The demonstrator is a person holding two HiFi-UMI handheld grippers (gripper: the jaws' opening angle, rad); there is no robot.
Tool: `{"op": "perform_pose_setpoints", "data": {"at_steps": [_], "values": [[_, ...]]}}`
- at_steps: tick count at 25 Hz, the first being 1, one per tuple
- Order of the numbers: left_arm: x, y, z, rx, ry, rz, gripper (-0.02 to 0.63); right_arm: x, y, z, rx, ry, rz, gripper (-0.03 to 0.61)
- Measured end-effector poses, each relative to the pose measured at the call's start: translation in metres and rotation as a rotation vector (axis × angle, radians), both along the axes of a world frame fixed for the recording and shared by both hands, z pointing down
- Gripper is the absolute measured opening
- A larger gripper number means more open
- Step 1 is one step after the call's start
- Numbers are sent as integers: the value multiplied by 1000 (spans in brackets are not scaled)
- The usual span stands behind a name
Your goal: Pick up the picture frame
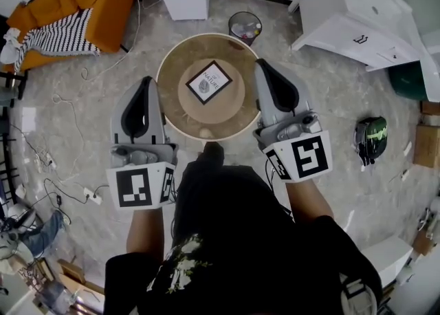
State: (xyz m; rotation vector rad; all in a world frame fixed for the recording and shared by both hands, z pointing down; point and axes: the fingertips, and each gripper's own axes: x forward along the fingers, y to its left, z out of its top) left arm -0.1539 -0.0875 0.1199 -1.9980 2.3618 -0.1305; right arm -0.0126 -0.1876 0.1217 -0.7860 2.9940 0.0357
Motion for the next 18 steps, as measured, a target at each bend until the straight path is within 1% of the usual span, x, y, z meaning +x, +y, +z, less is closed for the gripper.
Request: {"op": "perform_pose_setpoints", "data": {"at_steps": [5,8,10,14,18], "values": [[-34,-20,6,7,12,12,12,-27,-22,3,1,13,43,-5],[-44,-34,5,38,16,27,12,-32,-36,3,13,23,66,-5],[-43,-45,5,48,22,33,12,-33,-46,5,10,34,73,-5],[-41,-65,11,28,29,21,12,-38,-70,10,-8,40,52,-5],[-46,-80,18,19,53,-52,12,-48,-93,20,-19,41,-15,-5]]}}
